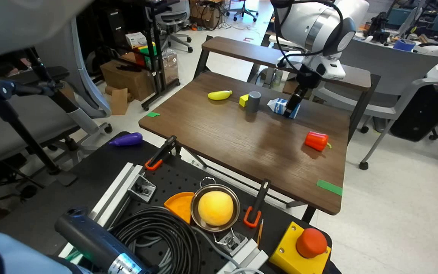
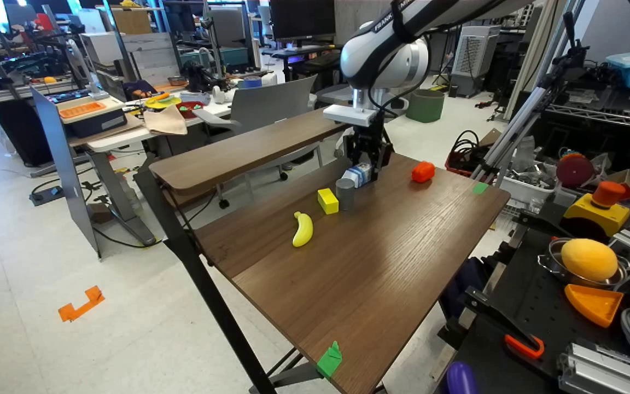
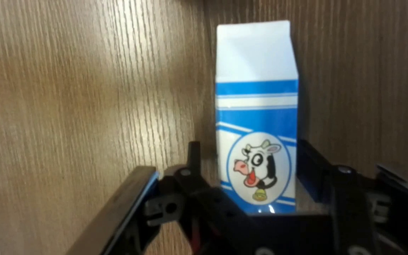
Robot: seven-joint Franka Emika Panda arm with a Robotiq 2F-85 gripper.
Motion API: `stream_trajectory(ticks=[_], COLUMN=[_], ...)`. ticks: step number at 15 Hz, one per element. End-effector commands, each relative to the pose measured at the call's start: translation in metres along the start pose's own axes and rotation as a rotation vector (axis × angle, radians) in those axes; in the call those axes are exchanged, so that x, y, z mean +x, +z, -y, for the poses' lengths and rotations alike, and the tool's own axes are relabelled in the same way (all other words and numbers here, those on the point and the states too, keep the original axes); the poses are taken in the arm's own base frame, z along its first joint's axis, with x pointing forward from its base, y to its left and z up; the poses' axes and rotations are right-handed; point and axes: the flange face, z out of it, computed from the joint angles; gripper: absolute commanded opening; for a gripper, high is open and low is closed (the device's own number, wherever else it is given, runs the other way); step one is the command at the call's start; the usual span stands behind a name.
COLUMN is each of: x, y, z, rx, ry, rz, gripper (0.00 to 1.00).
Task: Pick up the blue and white bottle box and place it on the right side of the table
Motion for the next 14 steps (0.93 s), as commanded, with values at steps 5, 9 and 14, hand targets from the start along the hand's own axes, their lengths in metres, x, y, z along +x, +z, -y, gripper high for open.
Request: stream_trajectory(ticks=[5,9,14], x=[-0.016,-0.046,-0.074], y=[-0.022,-0.056,-0.102], z=[0.004,-0.014,-0.048], rx=[0.010,0.108,0.238], ry=[-0.049,-0.153,-0.261], rz=[-0.005,-0.034,-0.070], gripper=[1.00,1.00,1.00])
